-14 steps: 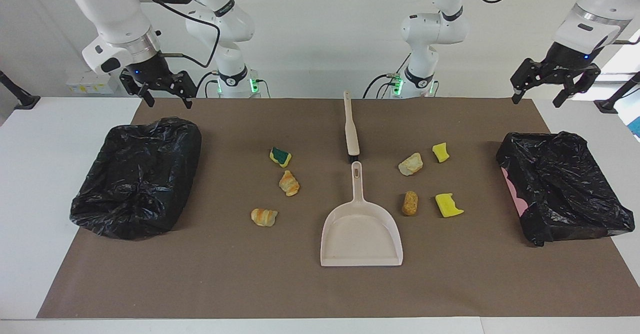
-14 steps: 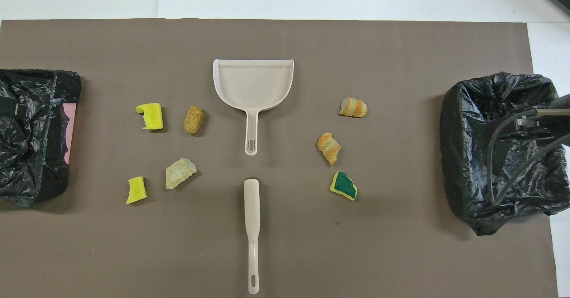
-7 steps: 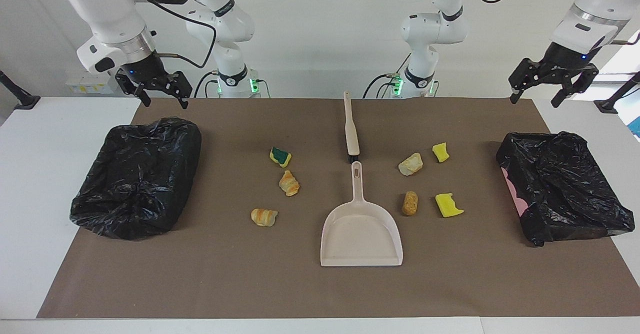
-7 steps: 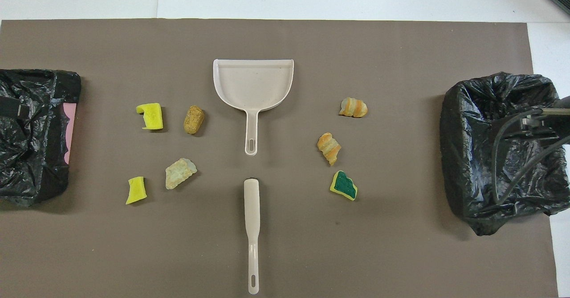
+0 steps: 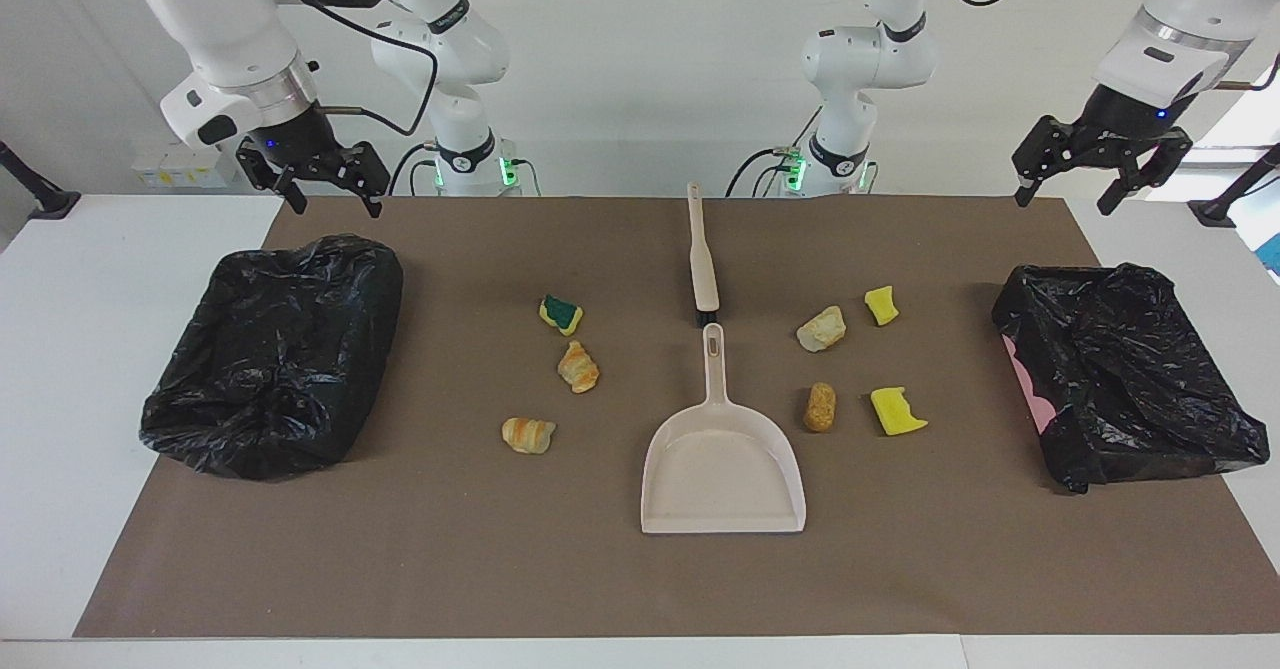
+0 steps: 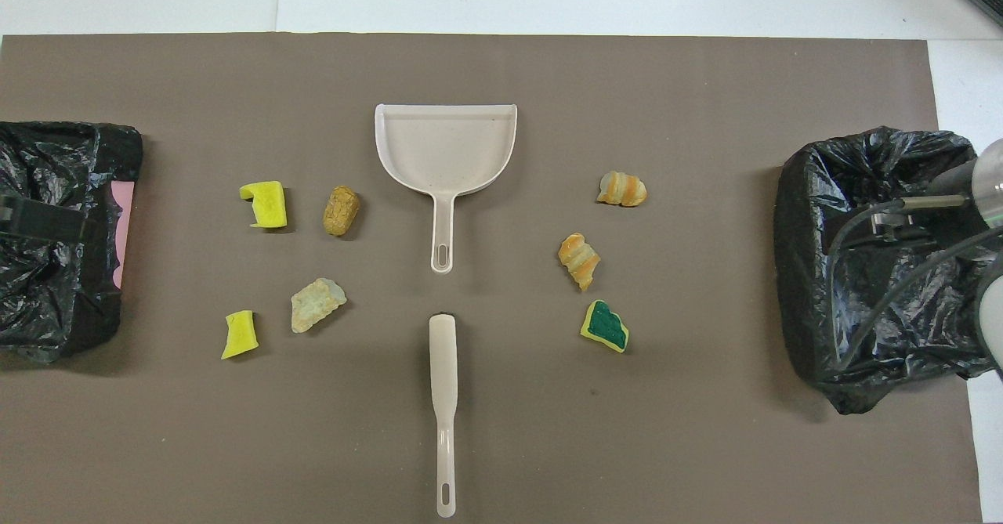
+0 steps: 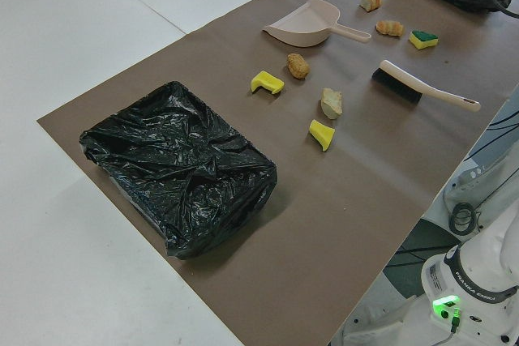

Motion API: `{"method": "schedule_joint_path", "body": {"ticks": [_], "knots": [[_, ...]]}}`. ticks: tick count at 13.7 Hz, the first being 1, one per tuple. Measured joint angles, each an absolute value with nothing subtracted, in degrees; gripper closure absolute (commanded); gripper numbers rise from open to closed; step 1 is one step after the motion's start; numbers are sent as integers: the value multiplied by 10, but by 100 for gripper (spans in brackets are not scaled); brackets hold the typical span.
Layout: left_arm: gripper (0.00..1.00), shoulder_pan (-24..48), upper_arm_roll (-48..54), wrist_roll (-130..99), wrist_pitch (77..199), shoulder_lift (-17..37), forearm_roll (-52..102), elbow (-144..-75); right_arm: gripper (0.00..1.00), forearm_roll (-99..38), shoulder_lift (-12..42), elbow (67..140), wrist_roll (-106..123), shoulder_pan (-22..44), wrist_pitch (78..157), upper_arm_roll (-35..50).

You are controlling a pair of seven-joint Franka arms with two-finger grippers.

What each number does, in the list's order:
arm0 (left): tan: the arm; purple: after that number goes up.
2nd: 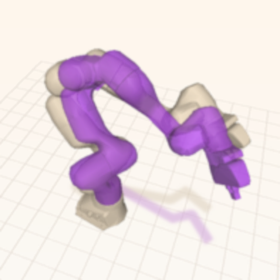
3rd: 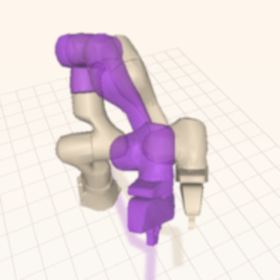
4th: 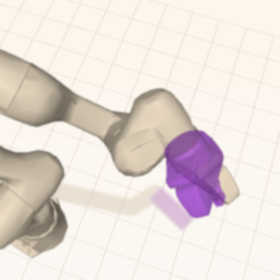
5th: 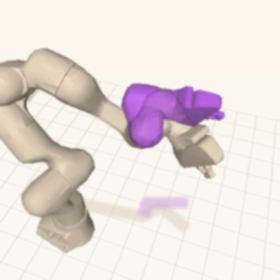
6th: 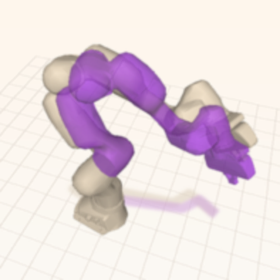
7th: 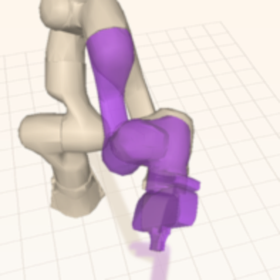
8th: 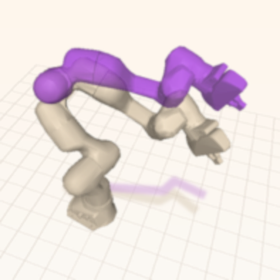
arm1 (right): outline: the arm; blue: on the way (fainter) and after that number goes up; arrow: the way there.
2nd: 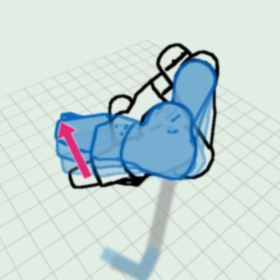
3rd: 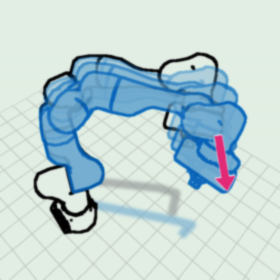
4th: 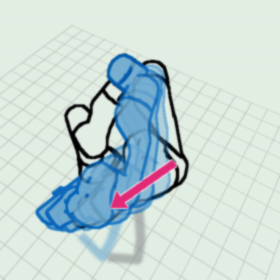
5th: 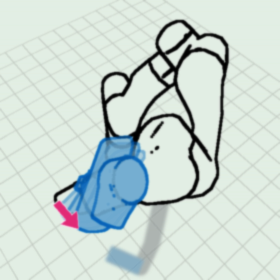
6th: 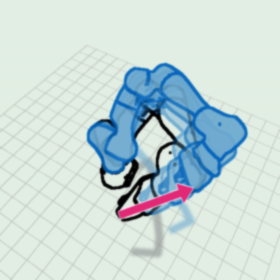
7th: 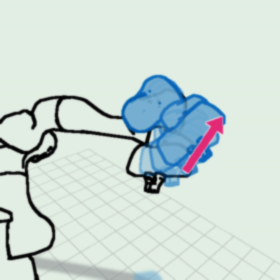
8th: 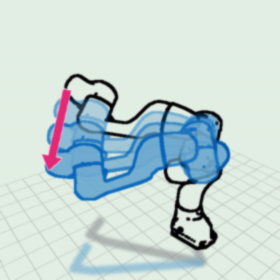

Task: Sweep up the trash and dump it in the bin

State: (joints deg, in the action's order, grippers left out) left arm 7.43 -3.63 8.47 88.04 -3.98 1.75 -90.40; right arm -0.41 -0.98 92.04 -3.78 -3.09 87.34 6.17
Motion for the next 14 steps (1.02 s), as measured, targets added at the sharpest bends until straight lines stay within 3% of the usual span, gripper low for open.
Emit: {"method": "schedule_joint_path", "body": {"ticks": [5,14], "knots": [[0,208,-28,-72,946,-119,18,-1081,0,-9,58,920,-81,47,947,62],[0,436,-19,-342,1102,-150,18,-1281,0,-8,196,915,-295,220,1123,63]]}}
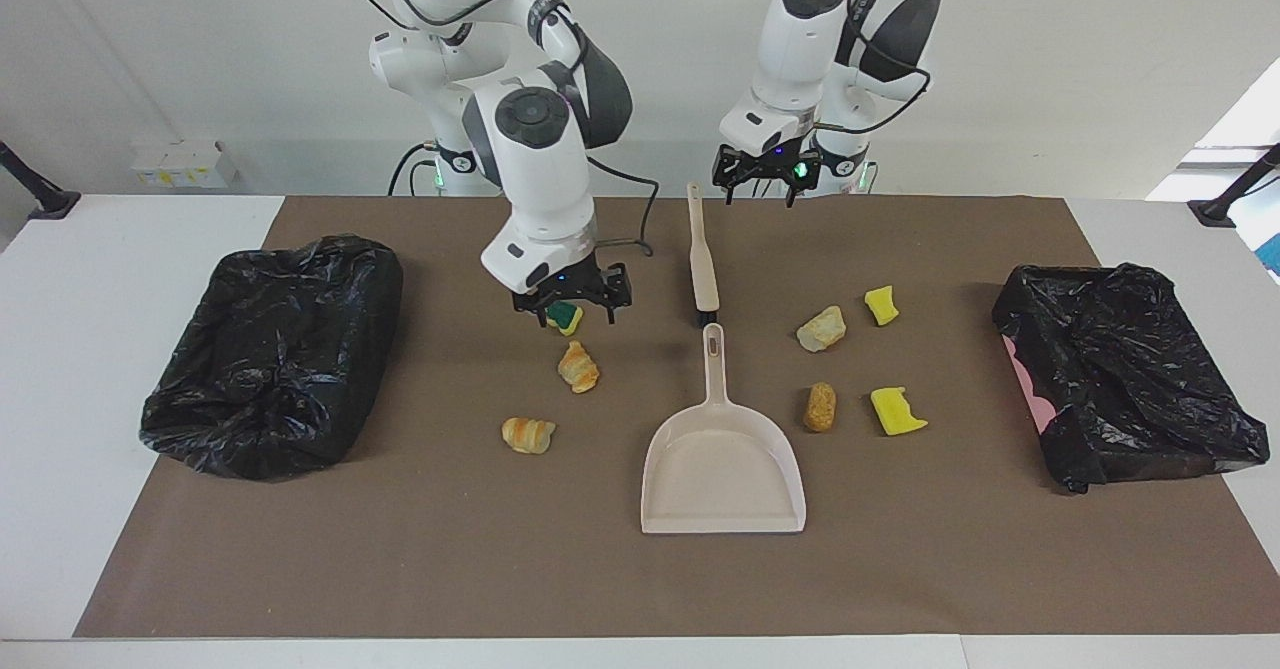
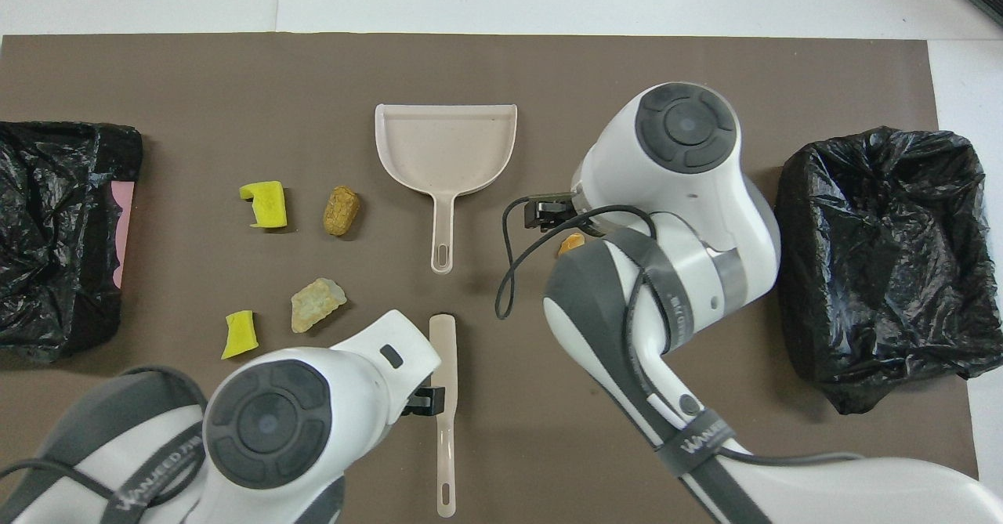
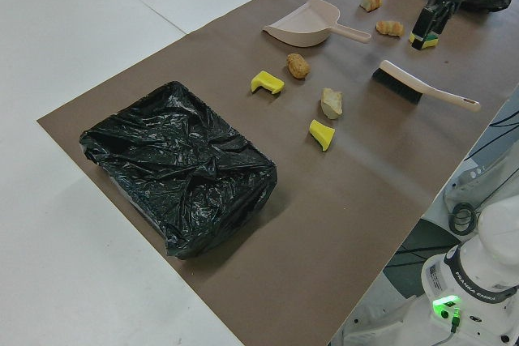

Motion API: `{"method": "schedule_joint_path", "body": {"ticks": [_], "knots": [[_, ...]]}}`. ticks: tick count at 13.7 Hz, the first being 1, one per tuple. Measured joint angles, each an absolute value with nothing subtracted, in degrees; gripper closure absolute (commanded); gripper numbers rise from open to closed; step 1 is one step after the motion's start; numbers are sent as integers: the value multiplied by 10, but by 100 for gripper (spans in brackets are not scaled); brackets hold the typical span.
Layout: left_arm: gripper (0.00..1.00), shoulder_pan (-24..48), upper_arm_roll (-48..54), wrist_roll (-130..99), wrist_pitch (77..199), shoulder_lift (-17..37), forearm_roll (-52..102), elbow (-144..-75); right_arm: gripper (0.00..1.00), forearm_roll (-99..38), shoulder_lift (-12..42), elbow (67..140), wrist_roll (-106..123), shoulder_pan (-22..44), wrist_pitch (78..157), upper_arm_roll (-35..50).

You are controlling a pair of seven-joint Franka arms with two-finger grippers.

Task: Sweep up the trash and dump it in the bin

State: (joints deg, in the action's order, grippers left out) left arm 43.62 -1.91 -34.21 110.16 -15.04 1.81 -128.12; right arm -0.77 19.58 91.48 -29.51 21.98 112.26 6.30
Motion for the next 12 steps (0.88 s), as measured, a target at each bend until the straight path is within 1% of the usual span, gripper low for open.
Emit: {"method": "schedule_joint_path", "body": {"ticks": [2,4,6,8,10,11,12], "knots": [[0,474,-19,-375,1125,-152,18,-1315,0,-7,238,884,-355,256,1139,62],[0,509,-19,-410,1176,-150,18,-1358,0,-7,288,828,-383,285,1141,61],[0,530,-19,-425,1212,-147,18,-1393,0,-7,339,767,-397,302,1141,60],[0,545,-19,-428,1231,-142,18,-1416,1,-5,381,723,-399,310,1141,60],[0,553,-19,-435,1253,-134,18,-1431,15,5,406,705,-399,316,1141,59],[5,553,-19,-436,1263,-128,19,-1433,26,13,412,701,-399,319,1141,59],[11,553,-19,-437,1269,-123,26,-1434,45,18,416,701,-399,322,1141,60]]}}
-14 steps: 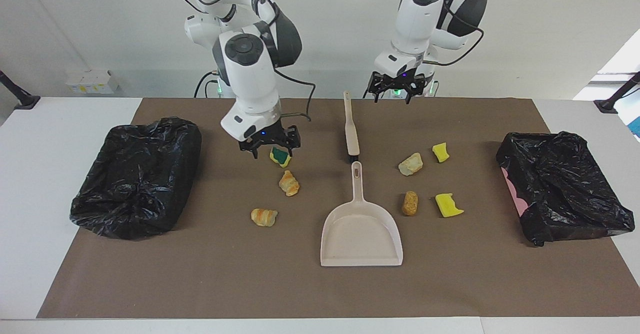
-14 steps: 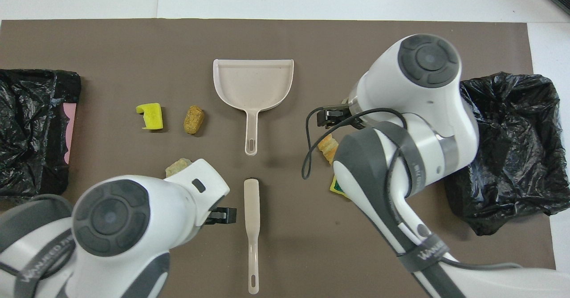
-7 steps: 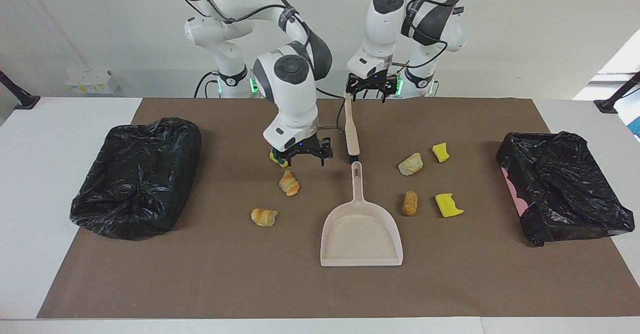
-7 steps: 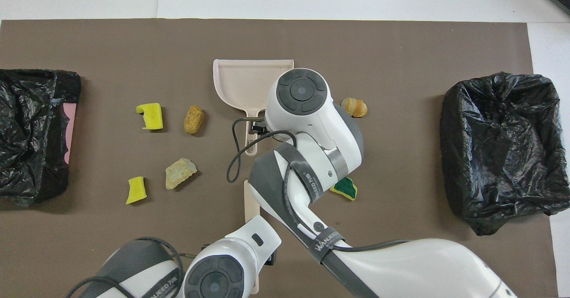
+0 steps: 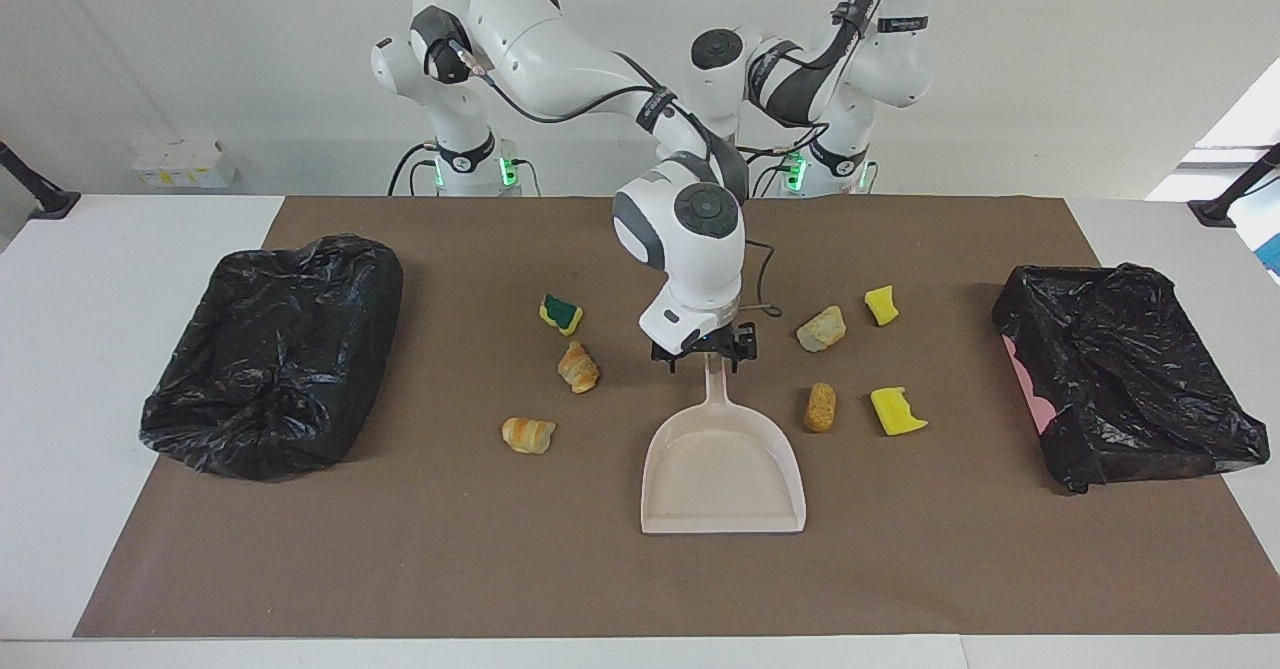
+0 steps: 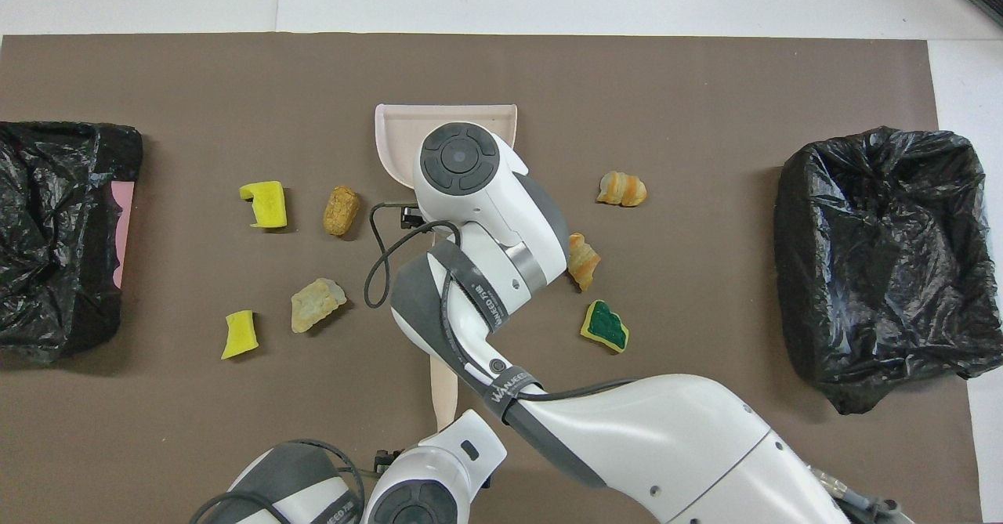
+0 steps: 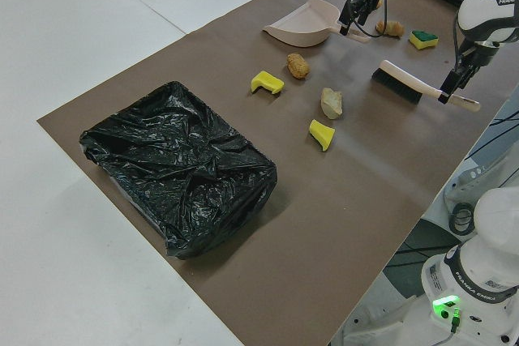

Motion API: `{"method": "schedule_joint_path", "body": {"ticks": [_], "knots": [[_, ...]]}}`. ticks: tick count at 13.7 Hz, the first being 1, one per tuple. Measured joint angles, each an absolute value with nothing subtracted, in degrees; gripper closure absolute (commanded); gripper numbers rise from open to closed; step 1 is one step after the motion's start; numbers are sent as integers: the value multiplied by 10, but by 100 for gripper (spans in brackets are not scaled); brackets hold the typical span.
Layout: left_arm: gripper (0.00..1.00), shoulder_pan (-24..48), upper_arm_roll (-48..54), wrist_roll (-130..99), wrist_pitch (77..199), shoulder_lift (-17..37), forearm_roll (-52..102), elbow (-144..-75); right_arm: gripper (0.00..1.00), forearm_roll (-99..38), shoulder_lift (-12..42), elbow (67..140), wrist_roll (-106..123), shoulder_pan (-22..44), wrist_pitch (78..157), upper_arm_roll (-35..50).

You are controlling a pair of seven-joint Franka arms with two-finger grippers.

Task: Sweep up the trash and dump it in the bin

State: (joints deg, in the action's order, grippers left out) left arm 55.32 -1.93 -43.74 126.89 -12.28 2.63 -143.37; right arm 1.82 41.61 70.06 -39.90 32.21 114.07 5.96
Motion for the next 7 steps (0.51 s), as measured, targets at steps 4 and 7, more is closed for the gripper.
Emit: {"method": "schedule_joint_path", "body": {"ticks": [4,7], "knots": [[38,553,-19,-437,1273,-118,60,-1434,100,40,420,699,-399,330,1141,60],[53,553,-19,-437,1273,-118,73,-1434,100,41,419,691,-399,327,1140,59]]}}
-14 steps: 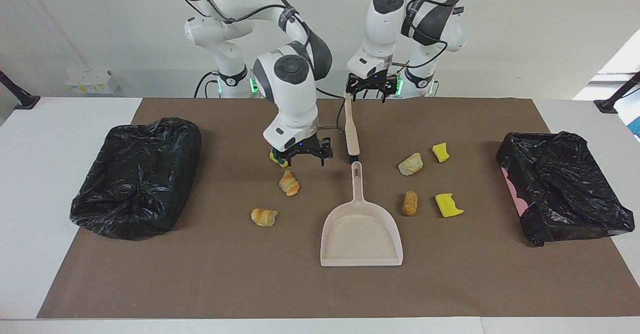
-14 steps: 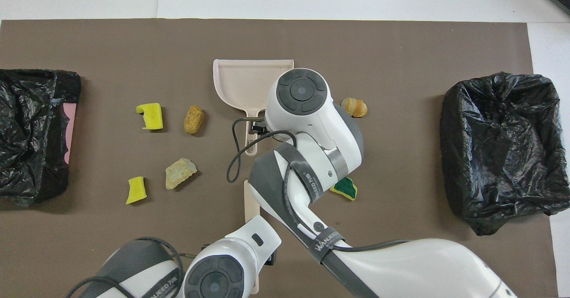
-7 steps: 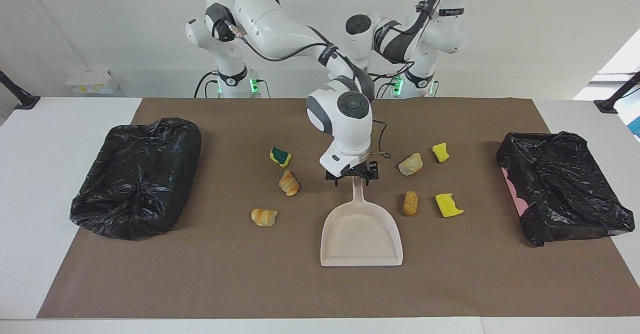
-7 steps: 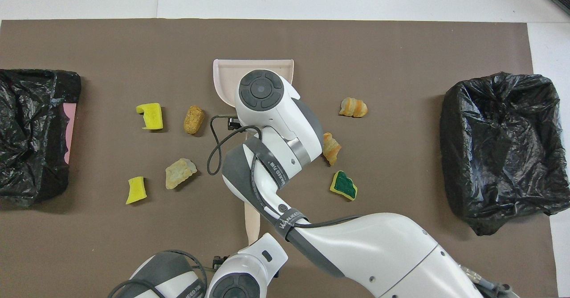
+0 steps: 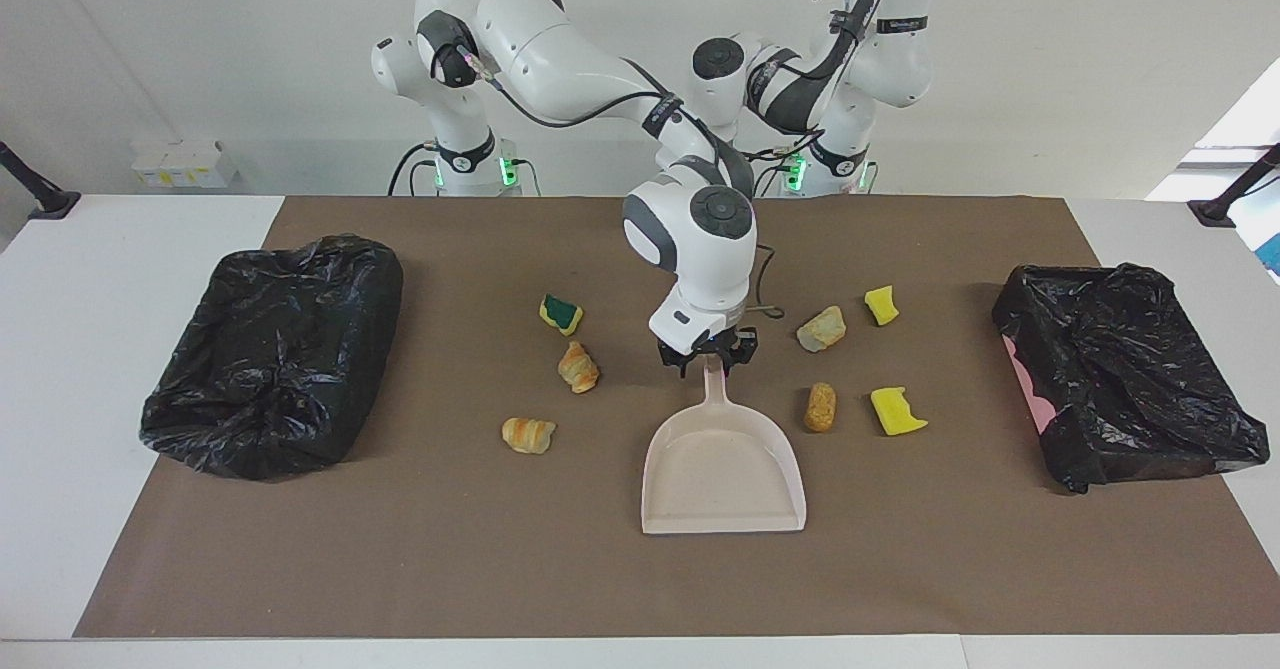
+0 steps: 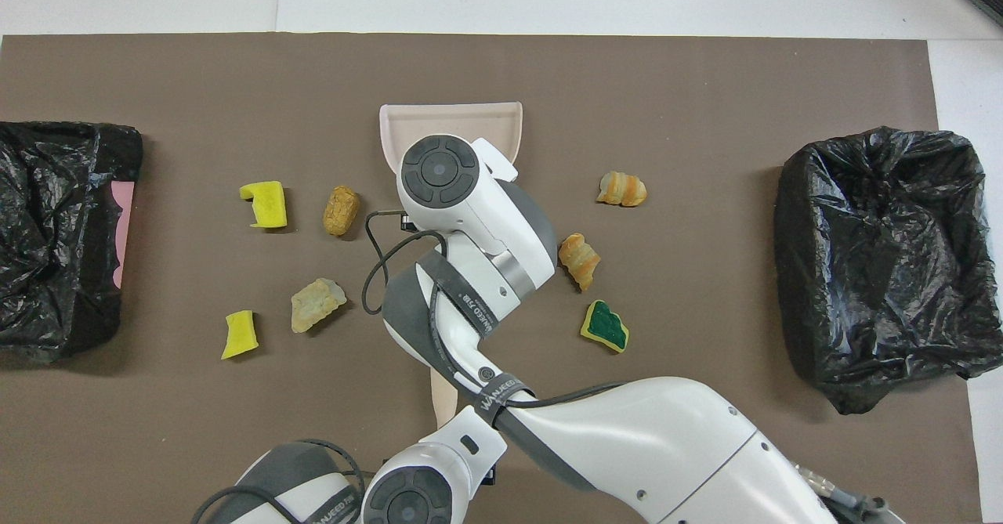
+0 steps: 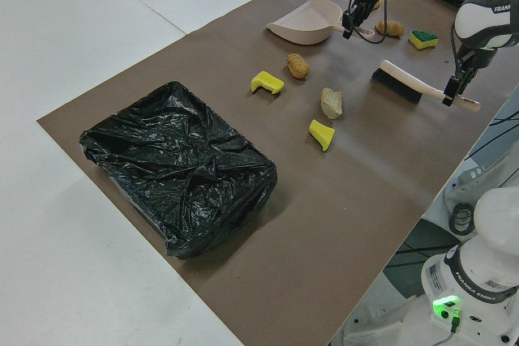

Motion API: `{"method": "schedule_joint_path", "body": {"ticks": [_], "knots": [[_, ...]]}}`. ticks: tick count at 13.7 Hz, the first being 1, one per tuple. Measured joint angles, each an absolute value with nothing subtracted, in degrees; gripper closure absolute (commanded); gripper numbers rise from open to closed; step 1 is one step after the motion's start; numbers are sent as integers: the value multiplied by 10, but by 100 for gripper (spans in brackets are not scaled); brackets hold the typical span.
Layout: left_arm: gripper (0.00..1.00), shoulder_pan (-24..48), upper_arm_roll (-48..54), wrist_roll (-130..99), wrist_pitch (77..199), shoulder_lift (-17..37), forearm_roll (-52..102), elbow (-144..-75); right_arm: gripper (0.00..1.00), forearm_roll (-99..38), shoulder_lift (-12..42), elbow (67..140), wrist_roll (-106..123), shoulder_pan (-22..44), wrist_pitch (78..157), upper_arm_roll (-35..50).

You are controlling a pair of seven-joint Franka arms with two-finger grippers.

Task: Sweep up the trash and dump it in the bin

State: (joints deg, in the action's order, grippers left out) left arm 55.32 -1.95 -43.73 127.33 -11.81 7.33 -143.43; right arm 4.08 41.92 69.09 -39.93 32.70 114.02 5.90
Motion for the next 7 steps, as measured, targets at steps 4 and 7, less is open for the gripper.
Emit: {"method": "schedule_joint_path", "body": {"ticks": [4,7], "knots": [[52,553,-19,-437,1273,-118,94,-1436,100,38,393,681,-399,312,1137,56],[55,553,-19,-437,1273,-118,103,-1437,100,35,364,685,-376,291,1125,56]]}}
